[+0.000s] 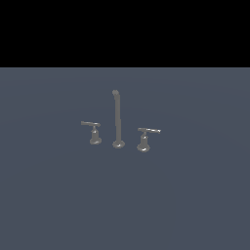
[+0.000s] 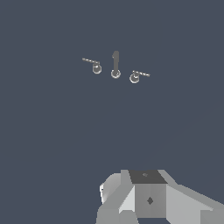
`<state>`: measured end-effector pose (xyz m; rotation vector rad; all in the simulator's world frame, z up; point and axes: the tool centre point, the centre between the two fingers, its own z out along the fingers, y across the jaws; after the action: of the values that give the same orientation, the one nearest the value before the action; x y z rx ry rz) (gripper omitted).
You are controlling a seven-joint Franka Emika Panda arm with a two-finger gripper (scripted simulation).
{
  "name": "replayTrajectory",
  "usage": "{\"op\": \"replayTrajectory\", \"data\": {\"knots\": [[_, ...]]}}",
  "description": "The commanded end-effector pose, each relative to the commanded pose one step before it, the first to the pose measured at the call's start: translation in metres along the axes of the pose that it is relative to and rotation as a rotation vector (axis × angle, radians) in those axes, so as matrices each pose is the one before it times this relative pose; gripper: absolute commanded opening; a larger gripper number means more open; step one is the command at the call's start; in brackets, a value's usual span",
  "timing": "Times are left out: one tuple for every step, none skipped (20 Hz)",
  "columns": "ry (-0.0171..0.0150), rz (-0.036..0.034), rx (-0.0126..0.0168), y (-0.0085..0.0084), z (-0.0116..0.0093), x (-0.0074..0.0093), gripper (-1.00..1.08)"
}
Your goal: Turn on the faucet by rotating a designated handle.
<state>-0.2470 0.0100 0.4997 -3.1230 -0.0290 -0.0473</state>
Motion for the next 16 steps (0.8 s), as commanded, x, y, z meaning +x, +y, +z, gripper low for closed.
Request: {"op": "replayTrajectory", "data": {"knots": [[0.00000, 0.00000, 0.00000, 0.00001, 0.00000, 0.00000, -1.00], [0.00000, 0.00000, 0.00000, -0.00040, 0.00013, 0.00020, -1.00], [0.00061, 0.00037, 0.00168, -0.00025, 0.00017, 0.00029, -1.00], [0.00067, 0.00042, 0.00191, -0.00089, 0.00039, 0.00063, -1.00], [0.00099, 0.00063, 0.00286, -0.00113, 0.00052, 0.00084, -1.00], [0.00120, 0.00077, 0.00350, -0.00152, 0.00069, 0.00107, -1.00], [0.00126, 0.00080, 0.00374, -0.00158, 0.00072, 0.00110, -1.00], [0.00099, 0.00060, 0.00294, -0.00123, 0.00057, 0.00084, -1.00], [0.00070, 0.00037, 0.00204, -0.00093, 0.00042, 0.00059, -1.00], [0.00046, 0.00017, 0.00129, -0.00053, 0.00024, 0.00033, -1.00], [0.00000, 0.00000, 0.00000, -0.00040, 0.00016, 0.00019, -1.00], [0.00000, 0.00000, 0.00000, 0.00037, -0.00012, -0.00015, -1.00], [0.00000, 0.00000, 0.00000, 0.00045, -0.00021, -0.00024, -1.00], [-0.00031, 0.00061, -0.00007, -0.00024, 0.00011, 0.00025, -1.00], [-0.00034, 0.00182, 0.00116, -0.00010, 0.00022, 0.00057, -1.00], [-0.00040, 0.00262, 0.00187, -0.00032, 0.00033, 0.00087, -1.00]]}}
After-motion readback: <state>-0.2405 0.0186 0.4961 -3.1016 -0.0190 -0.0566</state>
